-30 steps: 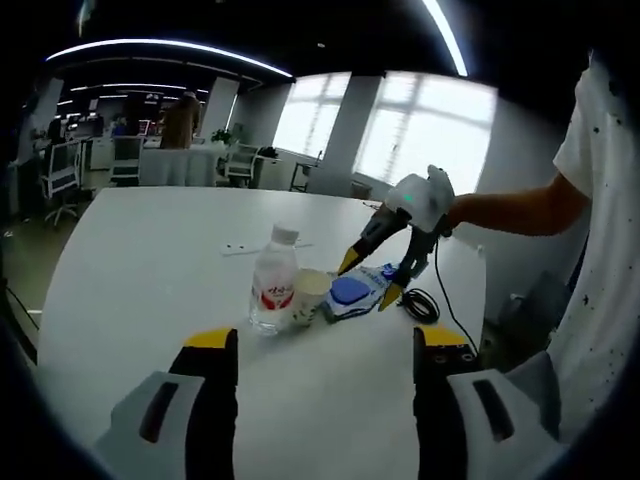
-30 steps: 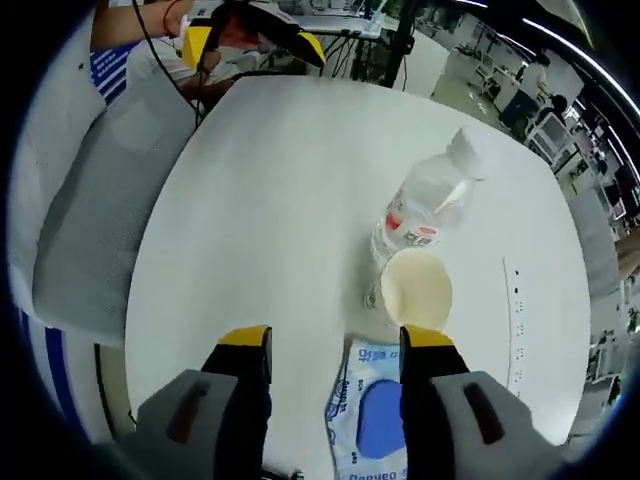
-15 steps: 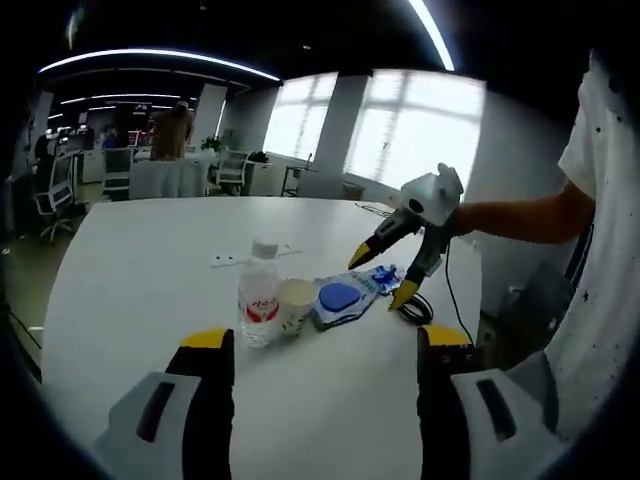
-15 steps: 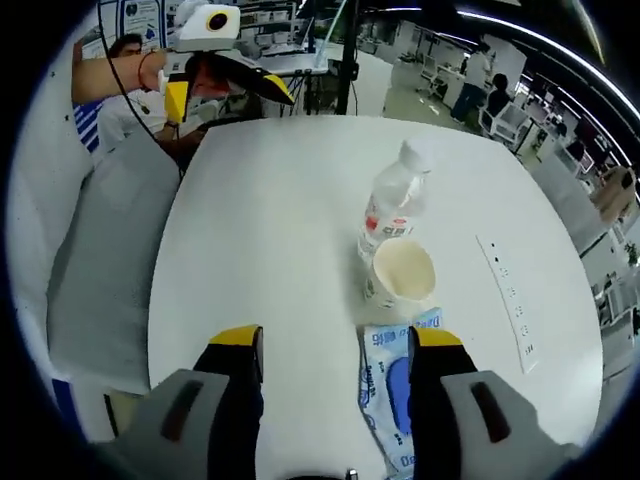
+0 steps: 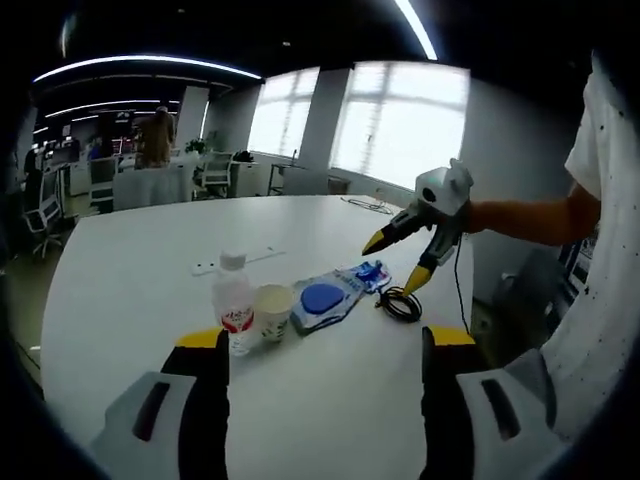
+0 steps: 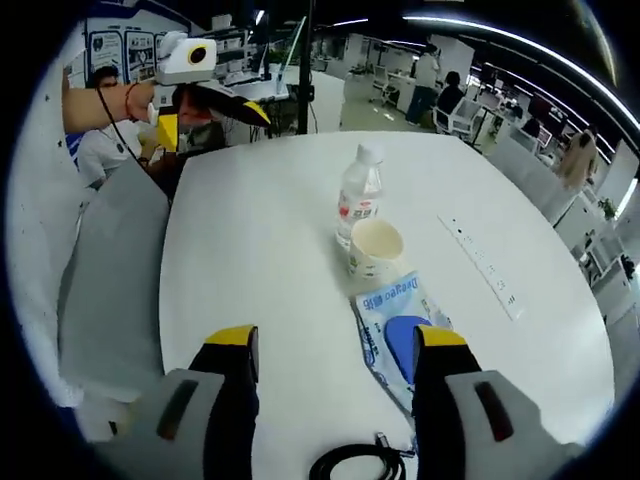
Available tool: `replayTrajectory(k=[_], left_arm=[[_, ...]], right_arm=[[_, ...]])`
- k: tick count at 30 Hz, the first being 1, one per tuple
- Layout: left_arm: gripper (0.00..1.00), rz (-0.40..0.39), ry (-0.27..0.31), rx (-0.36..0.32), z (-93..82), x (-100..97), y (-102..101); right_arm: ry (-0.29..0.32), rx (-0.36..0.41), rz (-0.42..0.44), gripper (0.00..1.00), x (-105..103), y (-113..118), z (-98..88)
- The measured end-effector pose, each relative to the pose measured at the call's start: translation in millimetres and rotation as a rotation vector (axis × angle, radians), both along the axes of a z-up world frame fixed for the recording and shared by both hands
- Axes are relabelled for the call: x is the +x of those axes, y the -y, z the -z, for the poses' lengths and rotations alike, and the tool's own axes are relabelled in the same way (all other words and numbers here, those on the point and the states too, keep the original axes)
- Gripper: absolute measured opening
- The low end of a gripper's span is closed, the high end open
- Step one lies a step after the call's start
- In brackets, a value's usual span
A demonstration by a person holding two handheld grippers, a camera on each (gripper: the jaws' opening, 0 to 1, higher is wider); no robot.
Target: Arrange the tabletop items into an orderly group along one side of the table until the central work area is clear of visible clutter.
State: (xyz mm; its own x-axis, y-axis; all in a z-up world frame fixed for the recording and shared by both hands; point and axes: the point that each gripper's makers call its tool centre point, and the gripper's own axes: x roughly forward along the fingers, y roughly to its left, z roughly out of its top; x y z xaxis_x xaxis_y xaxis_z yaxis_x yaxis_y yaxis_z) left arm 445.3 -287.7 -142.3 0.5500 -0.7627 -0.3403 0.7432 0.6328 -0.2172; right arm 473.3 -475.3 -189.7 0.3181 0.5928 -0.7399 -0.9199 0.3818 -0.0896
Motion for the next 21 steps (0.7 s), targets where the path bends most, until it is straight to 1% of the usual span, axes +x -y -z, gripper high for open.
replayTrajectory(k=[6,10,15,18,21], left_arm=[[0.82,0.023,0.004,0.028,-3.0,-6.0,10],[0.84,0.037,0.013,0.062,-1.5,-8.4,16],[0.84,0.052,0.017,0.075,-2.9,-11.2,26],[0.85,0.059,0.017,0.090,-1.7,-13.9,32],[0.86,0.058,0.017,0.091,-1.7,-16.3,36]], right_arm=[[0.012,0.058,0.097,0.62,-9,27,-9.1],[0.018,0.092,0.161,0.63,-18,48,-13.6],[0.026,0.100,0.219,0.64,-30,74,-14.6],[0.024,0.127,0.273,0.64,-38,93,-16.6],[0.032,0.127,0.305,0.64,-45,110,-17.2]])
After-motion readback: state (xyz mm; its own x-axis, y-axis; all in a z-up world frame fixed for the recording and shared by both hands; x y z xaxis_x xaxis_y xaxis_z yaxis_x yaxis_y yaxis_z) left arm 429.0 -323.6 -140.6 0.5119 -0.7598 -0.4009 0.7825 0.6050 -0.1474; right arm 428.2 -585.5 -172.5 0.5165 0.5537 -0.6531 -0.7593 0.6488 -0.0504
